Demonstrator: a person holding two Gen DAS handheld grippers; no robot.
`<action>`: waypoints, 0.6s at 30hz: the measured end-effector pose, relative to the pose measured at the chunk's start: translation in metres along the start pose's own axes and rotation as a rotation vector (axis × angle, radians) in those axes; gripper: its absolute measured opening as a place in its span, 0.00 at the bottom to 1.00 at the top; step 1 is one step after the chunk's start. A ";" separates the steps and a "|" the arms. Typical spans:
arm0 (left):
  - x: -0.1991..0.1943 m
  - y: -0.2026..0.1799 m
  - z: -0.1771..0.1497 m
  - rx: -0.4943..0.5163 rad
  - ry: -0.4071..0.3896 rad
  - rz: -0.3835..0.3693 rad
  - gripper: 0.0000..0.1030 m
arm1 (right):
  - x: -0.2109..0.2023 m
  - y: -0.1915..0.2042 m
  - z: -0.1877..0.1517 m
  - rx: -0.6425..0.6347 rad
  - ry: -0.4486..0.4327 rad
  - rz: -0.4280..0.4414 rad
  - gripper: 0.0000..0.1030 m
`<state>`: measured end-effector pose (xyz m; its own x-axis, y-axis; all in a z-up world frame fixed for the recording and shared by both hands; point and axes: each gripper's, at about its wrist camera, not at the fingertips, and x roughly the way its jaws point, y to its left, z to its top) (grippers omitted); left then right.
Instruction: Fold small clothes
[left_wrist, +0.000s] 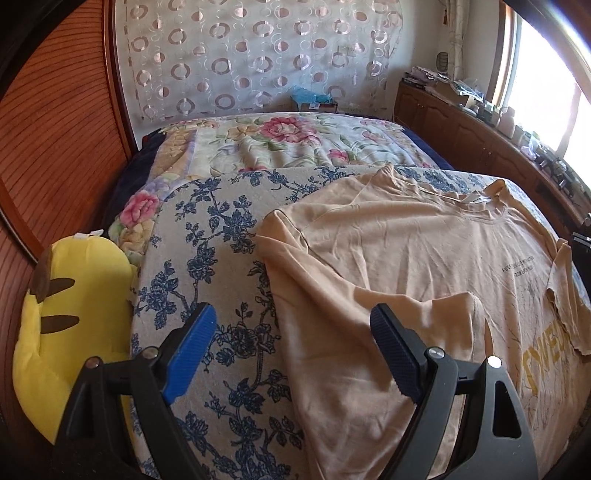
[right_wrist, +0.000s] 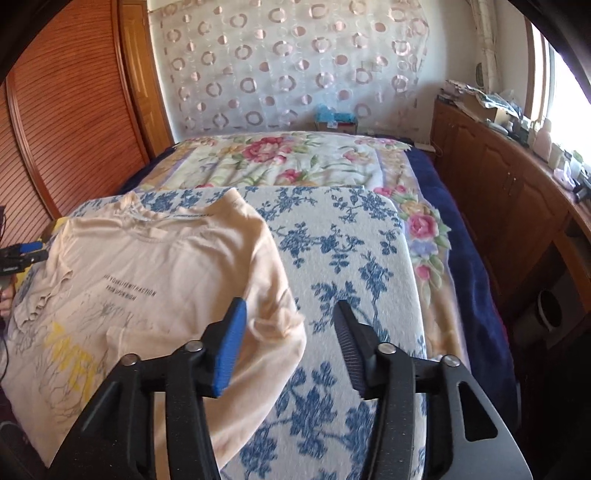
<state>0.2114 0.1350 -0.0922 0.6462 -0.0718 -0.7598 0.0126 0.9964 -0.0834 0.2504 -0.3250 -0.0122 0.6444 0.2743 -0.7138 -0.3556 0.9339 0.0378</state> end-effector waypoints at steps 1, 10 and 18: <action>0.001 0.001 0.001 -0.003 -0.002 -0.014 0.82 | 0.000 0.001 -0.003 0.001 0.009 0.008 0.54; 0.012 0.008 0.012 -0.015 0.011 -0.017 0.73 | 0.024 0.008 -0.022 -0.008 0.108 0.014 0.57; 0.016 0.011 0.013 -0.023 0.022 -0.006 0.73 | 0.027 0.010 -0.014 -0.045 0.073 0.049 0.01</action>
<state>0.2315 0.1449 -0.0970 0.6296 -0.0786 -0.7730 -0.0018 0.9947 -0.1027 0.2551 -0.3110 -0.0409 0.5749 0.3004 -0.7610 -0.4170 0.9079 0.0434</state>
